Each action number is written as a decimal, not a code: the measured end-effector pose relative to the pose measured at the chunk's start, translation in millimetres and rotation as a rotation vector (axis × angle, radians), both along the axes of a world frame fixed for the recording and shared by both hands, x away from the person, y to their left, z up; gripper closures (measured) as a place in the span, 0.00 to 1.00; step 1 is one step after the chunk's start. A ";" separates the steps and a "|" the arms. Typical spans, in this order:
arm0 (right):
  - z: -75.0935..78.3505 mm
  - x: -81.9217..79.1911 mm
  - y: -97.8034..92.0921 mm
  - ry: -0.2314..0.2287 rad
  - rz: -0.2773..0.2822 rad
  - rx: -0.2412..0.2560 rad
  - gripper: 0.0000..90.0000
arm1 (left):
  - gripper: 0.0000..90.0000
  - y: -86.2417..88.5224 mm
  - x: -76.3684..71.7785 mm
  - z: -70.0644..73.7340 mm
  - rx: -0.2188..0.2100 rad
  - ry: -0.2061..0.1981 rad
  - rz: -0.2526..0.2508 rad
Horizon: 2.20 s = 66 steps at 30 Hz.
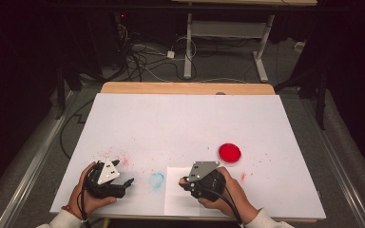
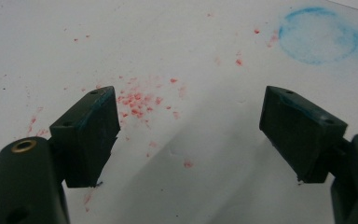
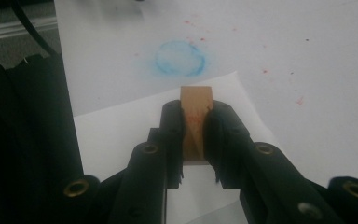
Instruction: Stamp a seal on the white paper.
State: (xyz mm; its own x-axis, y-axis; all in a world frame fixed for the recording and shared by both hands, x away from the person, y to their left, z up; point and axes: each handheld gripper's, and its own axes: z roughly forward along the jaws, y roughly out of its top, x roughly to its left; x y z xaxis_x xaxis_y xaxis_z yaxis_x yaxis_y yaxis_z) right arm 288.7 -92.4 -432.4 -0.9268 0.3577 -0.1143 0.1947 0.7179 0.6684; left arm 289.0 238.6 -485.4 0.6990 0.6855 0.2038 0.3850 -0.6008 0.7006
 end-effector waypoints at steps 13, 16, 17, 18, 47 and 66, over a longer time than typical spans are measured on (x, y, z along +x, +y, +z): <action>-24.8 1.5 12.1 0.031 0.008 -0.056 0.85 | 0.21 0.5 0.0 -0.2 0.001 0.005 -0.001; -26.3 3.2 11.5 0.029 0.007 -0.070 0.85 | 0.21 0.5 0.1 -0.2 0.001 0.004 0.000; -27.3 3.9 11.3 0.033 0.007 -0.068 0.85 | 0.21 0.4 0.1 -0.2 0.002 0.005 -0.001; -28.0 4.0 11.8 0.030 0.005 -0.076 0.85 | 0.21 0.3 0.1 -0.2 0.001 0.006 -0.001; -41.9 9.0 10.9 0.056 0.017 -0.081 0.85 | 0.21 -1.9 -1.1 0.2 0.005 -0.001 -0.002; -41.1 9.3 11.7 0.062 0.015 -0.089 0.85 | 0.21 -2.5 -0.8 -0.3 0.010 0.003 -0.007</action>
